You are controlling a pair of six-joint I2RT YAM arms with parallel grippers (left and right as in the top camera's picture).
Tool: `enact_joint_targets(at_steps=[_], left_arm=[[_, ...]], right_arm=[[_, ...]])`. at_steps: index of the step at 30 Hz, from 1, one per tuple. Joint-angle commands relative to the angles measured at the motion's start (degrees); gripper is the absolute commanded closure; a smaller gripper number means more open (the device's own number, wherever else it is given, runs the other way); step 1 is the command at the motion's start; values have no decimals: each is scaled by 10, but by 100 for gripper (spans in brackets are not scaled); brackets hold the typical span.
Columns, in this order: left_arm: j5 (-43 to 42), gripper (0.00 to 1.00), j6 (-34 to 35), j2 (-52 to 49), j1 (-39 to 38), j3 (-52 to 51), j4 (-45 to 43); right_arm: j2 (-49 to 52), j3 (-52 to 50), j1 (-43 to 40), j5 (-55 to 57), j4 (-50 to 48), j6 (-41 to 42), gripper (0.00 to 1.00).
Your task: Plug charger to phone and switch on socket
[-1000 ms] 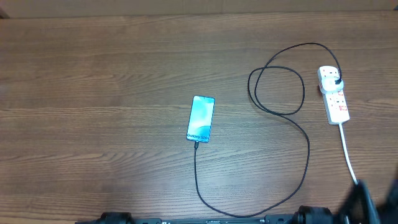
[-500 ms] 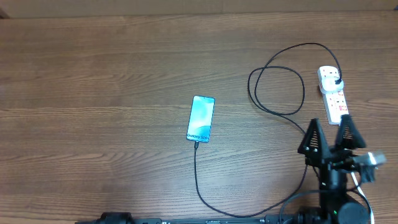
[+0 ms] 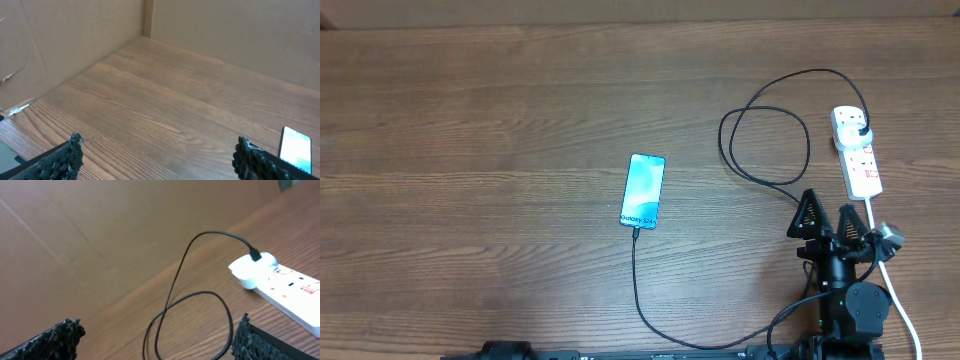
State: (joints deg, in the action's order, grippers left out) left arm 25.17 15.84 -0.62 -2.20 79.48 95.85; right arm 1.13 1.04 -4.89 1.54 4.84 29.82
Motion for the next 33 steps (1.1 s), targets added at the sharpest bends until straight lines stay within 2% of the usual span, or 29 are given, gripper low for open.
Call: enact_joint_targets(at_steps=[1, 8, 18, 26, 33], left_arm=[[10, 0, -13, 3, 3, 0, -1], [61, 0, -22, 3, 3, 0, 9], [40, 0, -4, 3, 3, -3, -7], [-66, 0, 46, 3, 3, -31, -159], [-122, 0, 46, 3, 3, -169, -303]], right_arm=[[3, -6, -2, 14, -2, -5, 0], [3, -6, -2, 14, -3, -5, 0], [3, -6, -2, 14, -2, -5, 0], [3, -6, -2, 14, -3, -5, 0], [3, -6, -2, 14, -2, -5, 0]])
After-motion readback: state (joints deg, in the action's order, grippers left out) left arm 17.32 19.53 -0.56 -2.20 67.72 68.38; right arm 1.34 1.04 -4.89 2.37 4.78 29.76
